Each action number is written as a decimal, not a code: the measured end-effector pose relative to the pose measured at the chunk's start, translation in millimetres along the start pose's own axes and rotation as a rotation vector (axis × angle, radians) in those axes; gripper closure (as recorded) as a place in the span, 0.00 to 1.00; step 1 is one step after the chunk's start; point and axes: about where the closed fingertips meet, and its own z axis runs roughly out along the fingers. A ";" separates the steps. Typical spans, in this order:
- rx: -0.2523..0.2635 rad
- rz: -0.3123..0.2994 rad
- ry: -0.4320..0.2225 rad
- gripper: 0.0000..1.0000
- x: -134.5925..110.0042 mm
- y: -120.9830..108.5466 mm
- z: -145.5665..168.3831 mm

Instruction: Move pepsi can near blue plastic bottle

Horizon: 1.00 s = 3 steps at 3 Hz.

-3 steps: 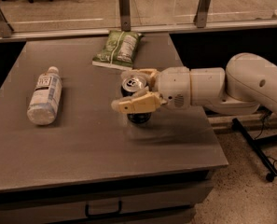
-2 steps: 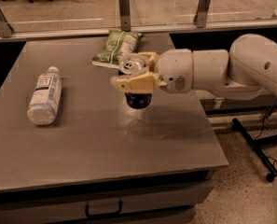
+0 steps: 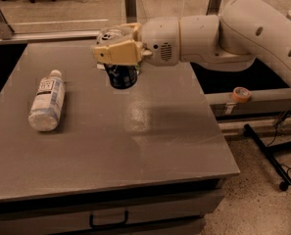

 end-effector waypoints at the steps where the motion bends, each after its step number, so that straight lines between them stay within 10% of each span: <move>1: -0.048 -0.004 -0.040 1.00 -17.1 8.5 29.7; 3: -0.132 -0.033 -0.101 1.00 -18.6 35.5 89.4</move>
Offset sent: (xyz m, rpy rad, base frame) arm -0.0258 0.0943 0.0158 0.1404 -0.0255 0.1436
